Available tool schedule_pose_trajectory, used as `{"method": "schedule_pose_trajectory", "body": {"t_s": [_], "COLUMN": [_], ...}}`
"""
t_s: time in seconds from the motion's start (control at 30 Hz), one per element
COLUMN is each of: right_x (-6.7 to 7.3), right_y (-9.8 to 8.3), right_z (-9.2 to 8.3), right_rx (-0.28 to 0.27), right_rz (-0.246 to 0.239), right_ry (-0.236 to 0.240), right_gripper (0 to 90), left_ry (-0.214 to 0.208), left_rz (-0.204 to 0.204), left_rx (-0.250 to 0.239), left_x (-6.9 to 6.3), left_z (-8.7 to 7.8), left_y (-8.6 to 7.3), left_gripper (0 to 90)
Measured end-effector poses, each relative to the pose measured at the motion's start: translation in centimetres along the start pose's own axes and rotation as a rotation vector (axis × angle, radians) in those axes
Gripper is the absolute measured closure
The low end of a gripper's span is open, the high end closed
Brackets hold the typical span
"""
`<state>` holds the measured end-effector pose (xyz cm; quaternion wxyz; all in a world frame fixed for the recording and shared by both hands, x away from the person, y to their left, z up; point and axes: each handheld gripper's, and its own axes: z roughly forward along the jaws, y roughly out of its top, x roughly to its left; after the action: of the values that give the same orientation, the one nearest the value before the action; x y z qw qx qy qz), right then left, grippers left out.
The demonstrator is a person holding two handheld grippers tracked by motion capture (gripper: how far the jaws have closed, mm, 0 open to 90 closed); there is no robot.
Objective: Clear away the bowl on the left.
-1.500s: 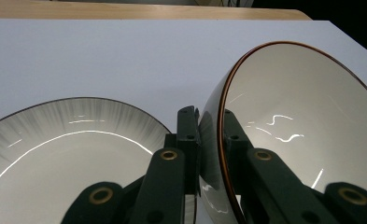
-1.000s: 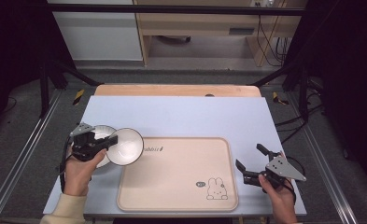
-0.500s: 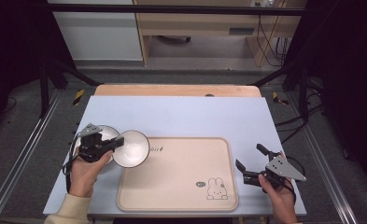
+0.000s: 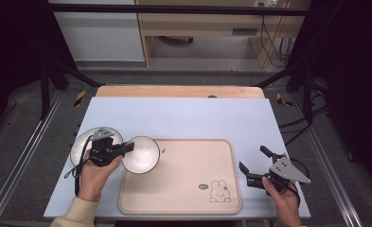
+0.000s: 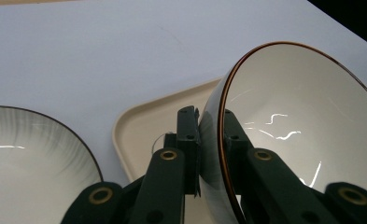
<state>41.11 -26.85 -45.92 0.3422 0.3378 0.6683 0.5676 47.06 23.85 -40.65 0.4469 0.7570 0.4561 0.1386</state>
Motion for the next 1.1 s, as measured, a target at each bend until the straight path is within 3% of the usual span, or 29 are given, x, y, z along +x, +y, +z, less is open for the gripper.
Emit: {"method": "schedule_pose_trajectory", "body": {"t_s": [0.73, 1.1], "right_x": [0.0, 0.0], "right_y": [0.0, 0.0], "right_z": [0.0, 0.0], "right_rx": [0.006, 0.003], "right_rz": [-0.003, -0.006], "right_ry": [0.002, 0.005], "right_gripper": [4.5, 4.5], "left_ry": [-0.056, -0.093], "left_rz": [0.063, 0.059], "left_rx": [0.047, 0.053], "left_x": [-3.2, -4.2], "left_z": [2.5, 3.3], "left_y": [-0.1, 0.1], "left_gripper": [81.6, 81.5]}}
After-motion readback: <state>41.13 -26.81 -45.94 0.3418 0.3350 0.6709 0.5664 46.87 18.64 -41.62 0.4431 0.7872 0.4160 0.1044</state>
